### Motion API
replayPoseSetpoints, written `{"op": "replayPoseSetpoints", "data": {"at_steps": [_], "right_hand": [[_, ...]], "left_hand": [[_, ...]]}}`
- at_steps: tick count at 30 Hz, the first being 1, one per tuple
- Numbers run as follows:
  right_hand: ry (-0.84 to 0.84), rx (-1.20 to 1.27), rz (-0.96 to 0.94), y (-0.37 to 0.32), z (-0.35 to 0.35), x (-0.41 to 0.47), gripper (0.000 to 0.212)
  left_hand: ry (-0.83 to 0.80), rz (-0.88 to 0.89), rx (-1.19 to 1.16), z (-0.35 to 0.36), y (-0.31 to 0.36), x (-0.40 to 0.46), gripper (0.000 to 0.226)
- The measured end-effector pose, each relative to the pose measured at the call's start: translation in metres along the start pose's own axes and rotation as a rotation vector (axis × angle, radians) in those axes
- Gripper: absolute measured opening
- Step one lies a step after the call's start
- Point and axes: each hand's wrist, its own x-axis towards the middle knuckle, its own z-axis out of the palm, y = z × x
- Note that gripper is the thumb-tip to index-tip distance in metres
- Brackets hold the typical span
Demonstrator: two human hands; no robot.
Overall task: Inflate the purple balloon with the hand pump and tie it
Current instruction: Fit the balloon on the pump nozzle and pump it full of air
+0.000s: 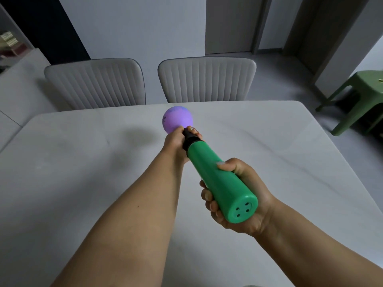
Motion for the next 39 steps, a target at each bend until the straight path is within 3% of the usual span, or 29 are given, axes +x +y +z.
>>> {"op": "replayPoseSetpoints", "data": {"at_steps": [10, 21, 34, 39], "right_hand": [[-0.103, -0.015, 0.038, 0.011, -0.004, -0.022, 0.036], [0.041, -0.057, -0.016, 0.005, 0.004, 0.001, 0.033], [-0.143, -0.05, 0.052, 0.022, -0.006, -0.015, 0.04], [-0.051, -0.054, 0.013, 0.008, 0.001, 0.005, 0.031]], "left_hand": [[0.039, 0.073, -0.069, -0.006, 0.009, -0.003, 0.032], [0.0, 0.014, 0.1, -0.005, -0.007, -0.018, 0.032], [0.085, 0.087, 0.009, -0.018, 0.011, -0.016, 0.033], [0.042, 0.033, 0.044, -0.011, -0.009, -0.021, 0.031]]}}
